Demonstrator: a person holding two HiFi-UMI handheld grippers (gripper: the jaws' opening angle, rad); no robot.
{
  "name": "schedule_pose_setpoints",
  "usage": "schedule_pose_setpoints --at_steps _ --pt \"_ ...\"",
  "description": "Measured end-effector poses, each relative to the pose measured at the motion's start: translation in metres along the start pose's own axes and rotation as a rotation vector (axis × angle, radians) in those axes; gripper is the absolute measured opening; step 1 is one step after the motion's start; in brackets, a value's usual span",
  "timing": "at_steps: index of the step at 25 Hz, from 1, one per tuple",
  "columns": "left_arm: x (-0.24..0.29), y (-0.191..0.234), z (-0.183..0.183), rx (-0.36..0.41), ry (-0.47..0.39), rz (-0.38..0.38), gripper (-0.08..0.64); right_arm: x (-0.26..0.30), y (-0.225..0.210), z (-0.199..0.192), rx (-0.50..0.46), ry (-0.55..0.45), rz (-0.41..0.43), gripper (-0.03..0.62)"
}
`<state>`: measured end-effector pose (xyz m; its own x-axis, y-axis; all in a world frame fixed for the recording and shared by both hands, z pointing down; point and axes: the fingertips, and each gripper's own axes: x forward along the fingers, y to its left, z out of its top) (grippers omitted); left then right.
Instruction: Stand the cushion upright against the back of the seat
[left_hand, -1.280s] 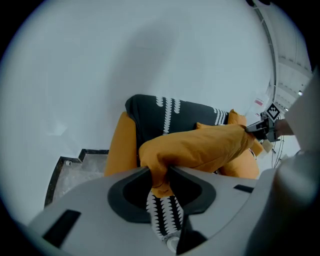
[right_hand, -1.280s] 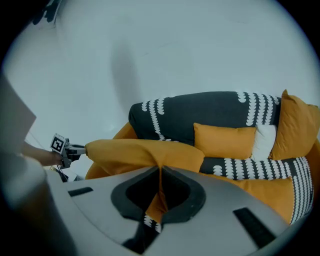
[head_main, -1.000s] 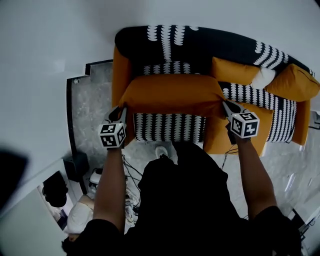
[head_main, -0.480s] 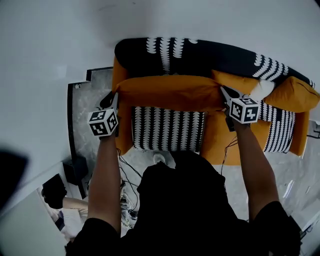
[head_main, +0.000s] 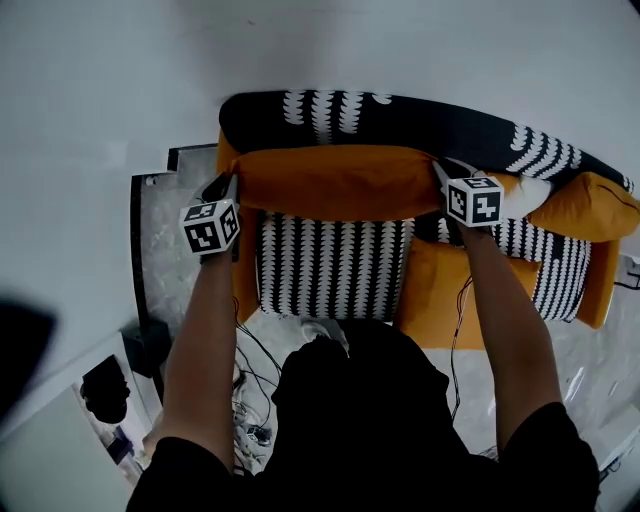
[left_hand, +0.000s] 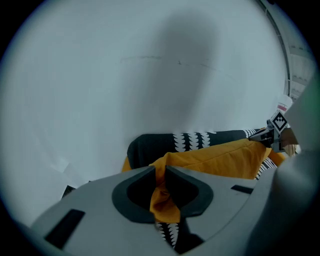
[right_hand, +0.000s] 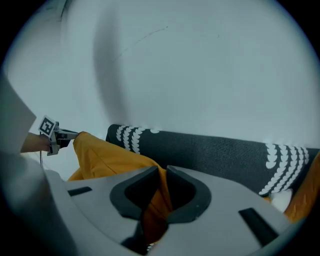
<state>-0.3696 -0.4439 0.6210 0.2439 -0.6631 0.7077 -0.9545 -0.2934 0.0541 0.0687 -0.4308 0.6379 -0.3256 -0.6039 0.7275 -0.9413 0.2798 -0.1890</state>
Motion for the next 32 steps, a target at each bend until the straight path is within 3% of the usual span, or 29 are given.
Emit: schedule_pose_setpoints --at_steps 5,9,13,19,24,32 --pt "0.016 0.005 0.01 0.018 0.022 0.006 0.072 -0.021 -0.007 0.035 -0.027 -0.11 -0.012 0.103" --pt "0.023 0.011 0.011 0.003 0.026 0.009 0.072 -0.047 -0.008 0.036 -0.003 -0.171 -0.039 0.125" --pt "0.03 0.014 0.016 -0.004 0.028 0.031 0.078 -0.047 -0.004 0.009 -0.003 -0.134 -0.05 0.166" --pt "0.025 0.014 0.023 -0.083 -0.034 0.047 0.087 -0.021 -0.012 -0.008 0.005 -0.062 -0.098 0.166" --pt "0.005 0.013 0.056 -0.025 -0.11 0.067 0.104 0.001 -0.024 0.006 -0.045 -0.03 -0.103 0.166" --pt "-0.026 -0.027 0.063 0.049 -0.125 -0.016 0.104 0.02 -0.027 0.012 -0.085 0.042 -0.116 0.166"
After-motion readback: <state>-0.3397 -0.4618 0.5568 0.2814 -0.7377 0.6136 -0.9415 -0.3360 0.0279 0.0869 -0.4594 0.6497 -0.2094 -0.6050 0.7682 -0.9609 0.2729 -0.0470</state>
